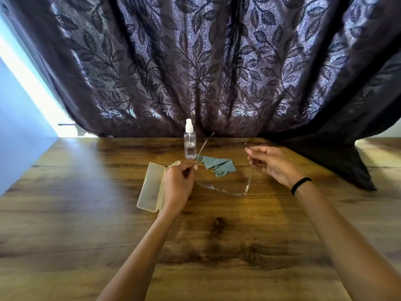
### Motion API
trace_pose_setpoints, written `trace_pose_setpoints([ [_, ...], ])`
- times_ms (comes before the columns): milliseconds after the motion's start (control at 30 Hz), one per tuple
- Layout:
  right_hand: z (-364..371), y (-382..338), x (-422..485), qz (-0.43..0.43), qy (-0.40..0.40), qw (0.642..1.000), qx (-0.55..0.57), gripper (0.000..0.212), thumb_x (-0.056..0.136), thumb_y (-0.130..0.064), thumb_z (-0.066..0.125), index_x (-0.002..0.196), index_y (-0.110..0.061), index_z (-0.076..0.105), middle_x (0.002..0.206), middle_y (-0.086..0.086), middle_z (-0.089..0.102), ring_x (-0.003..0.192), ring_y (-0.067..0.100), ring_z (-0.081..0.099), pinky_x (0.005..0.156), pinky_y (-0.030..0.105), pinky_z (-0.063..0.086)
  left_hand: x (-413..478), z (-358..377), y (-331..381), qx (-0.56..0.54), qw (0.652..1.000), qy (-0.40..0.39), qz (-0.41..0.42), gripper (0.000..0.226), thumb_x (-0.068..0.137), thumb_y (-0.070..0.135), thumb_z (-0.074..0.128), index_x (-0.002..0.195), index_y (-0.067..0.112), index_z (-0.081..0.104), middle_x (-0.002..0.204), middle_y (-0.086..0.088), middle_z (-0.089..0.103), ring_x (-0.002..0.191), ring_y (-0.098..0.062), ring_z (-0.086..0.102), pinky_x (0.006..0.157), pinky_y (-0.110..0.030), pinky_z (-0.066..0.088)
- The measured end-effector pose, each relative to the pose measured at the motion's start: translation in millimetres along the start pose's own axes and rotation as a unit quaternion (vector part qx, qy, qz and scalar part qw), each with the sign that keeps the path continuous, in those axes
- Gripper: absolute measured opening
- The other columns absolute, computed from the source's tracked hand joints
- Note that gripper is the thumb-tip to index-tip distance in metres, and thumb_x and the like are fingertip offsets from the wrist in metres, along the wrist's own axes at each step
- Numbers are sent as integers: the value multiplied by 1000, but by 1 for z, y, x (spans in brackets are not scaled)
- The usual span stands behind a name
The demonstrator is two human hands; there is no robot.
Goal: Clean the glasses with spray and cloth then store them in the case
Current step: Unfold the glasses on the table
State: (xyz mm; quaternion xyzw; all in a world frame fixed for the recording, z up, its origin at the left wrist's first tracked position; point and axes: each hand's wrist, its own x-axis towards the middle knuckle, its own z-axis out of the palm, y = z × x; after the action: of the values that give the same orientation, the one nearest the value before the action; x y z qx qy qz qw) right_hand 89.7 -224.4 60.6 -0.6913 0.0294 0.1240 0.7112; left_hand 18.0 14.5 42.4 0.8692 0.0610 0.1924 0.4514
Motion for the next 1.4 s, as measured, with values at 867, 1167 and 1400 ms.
trace_pose_setpoints([
  [867, 10, 54, -20, 6, 112, 966, -232, 15, 88, -22, 60, 93, -9, 66, 64, 4, 62, 47, 9, 46, 36, 11, 36, -22, 25, -10, 151, 976, -131, 85, 25, 91, 7, 51, 114, 10, 61, 97, -7, 70, 77, -17, 65, 65, -25, 52],
  [1167, 3, 39, -10, 3, 156, 944, -291, 33, 78, -43, 68, 83, -11, 67, 67, 0, 65, 44, 8, 51, 38, 15, 35, -12, 14, -8, 194, 971, -109, 84, 21, 94, 29, 52, 96, 11, 63, 87, -4, 67, 72, -17, 62, 59, -24, 46],
  [1400, 27, 0, 13, -132, 105, 968, -185, 21, 81, -23, 69, 93, -6, 67, 72, 3, 65, 52, 9, 54, 42, 14, 42, 46, -4, -11, 14, 996, -83, -17, 24, 85, 23, 66, 106, 11, 67, 94, -3, 71, 70, -10, 65, 62, -17, 53],
])
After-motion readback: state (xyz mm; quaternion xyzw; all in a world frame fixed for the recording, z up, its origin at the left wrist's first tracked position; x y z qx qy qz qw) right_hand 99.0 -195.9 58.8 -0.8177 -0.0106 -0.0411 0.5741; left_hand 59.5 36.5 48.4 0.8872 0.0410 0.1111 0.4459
